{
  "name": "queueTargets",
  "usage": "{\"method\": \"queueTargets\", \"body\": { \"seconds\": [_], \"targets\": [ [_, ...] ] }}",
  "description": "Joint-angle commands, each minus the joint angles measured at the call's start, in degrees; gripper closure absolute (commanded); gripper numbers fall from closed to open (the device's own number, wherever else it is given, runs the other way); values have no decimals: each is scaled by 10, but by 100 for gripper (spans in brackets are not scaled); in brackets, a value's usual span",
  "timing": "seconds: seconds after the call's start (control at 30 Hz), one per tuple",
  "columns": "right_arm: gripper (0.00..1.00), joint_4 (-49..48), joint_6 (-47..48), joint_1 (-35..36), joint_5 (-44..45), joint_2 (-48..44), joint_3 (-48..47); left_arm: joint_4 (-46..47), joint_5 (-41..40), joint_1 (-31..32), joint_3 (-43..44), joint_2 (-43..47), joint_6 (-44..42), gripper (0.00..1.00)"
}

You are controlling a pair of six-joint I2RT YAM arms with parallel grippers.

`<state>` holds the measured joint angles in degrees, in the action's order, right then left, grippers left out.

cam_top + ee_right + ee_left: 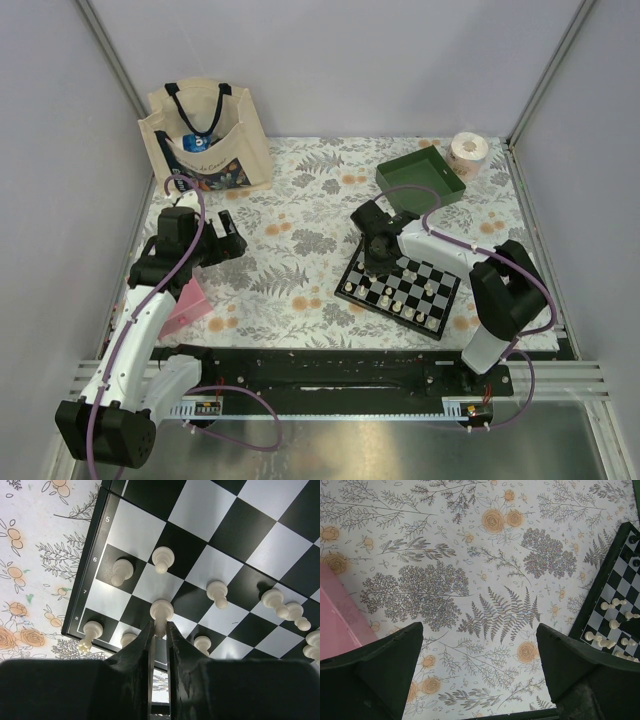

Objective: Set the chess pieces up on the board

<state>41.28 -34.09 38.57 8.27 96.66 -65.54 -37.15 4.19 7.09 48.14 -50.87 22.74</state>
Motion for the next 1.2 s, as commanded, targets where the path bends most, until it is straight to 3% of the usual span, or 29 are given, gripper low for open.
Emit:
{"method": "queueTargets", "body": {
  "seconds": [0.0,0.43,1.17],
  "targets": [
    [88,-10,2,-2,-5,-22,4,27,11,-2,0,-4,-3,1],
    [89,6,-9,23,-25,-115,55,28,14,-2,1,-5,-3,1],
    [91,6,-20,66,-31,-95,79,29,14,-2,-1,-3,-4,1]
  ]
}}
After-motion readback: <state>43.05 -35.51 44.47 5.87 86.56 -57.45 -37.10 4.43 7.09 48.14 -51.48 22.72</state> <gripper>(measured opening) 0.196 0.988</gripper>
